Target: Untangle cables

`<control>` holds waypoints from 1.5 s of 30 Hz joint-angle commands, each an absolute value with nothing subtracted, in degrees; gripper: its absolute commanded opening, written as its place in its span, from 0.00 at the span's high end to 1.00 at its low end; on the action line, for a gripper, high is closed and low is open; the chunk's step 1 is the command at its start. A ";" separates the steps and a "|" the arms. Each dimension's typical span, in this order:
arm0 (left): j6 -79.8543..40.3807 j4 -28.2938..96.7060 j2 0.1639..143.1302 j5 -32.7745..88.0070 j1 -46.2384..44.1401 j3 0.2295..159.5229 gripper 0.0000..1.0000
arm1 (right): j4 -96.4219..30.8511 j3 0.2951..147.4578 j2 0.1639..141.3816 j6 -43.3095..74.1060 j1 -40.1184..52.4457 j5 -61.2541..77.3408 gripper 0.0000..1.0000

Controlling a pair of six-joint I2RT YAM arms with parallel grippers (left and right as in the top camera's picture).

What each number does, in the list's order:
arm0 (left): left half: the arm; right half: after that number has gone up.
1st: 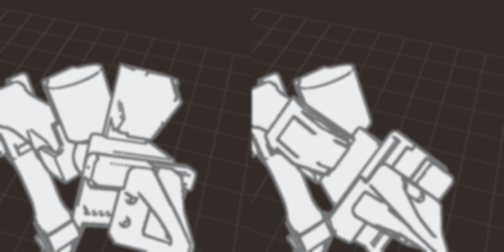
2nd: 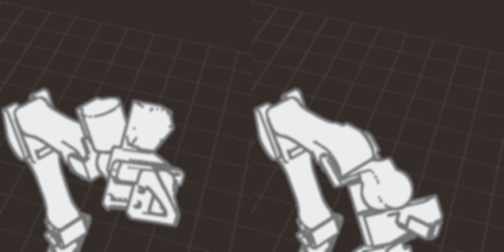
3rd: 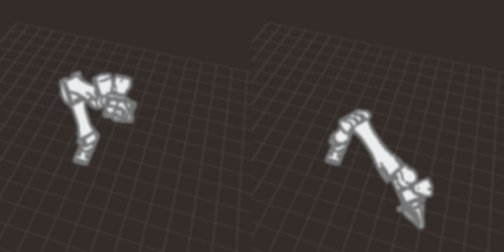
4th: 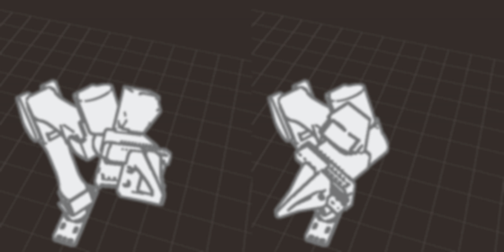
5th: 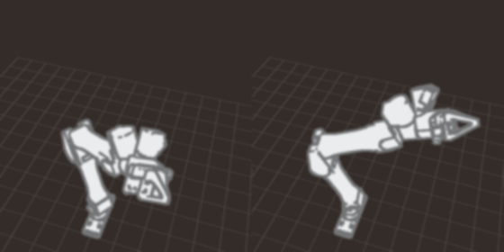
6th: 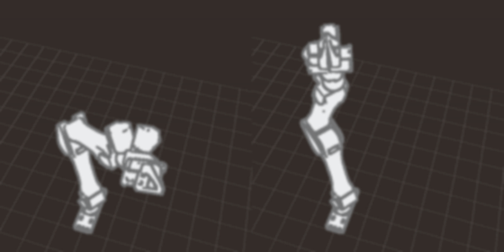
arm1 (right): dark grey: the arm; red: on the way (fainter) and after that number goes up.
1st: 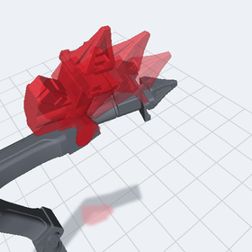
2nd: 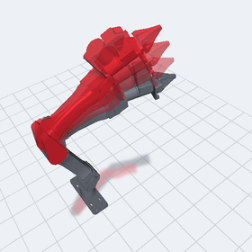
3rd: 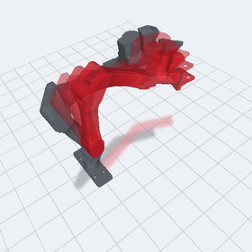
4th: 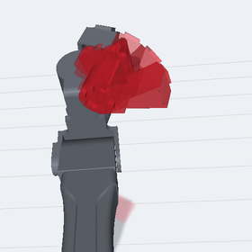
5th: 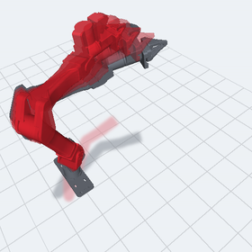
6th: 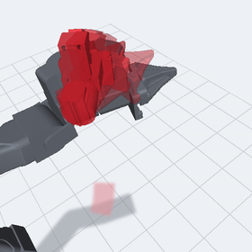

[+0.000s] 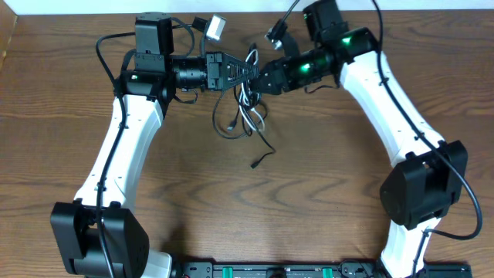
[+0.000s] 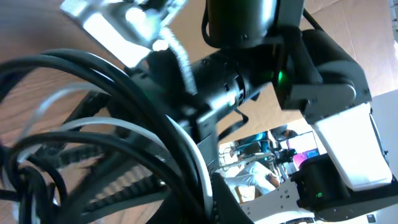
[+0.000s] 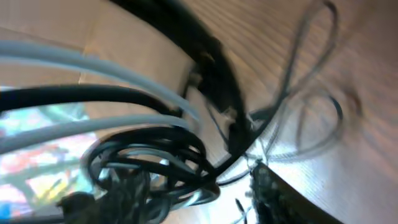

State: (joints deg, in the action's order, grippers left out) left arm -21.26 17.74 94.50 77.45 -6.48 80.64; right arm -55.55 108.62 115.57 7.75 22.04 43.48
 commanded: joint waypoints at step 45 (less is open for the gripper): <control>-7.05 50.68 94.19 44.03 -6.63 79.96 0.93 | -43.09 105.16 110.89 20.21 8.43 42.65 0.99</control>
State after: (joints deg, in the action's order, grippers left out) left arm -8.71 50.43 94.50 46.78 -6.85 80.79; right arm -43.24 104.77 111.85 19.31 8.54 40.36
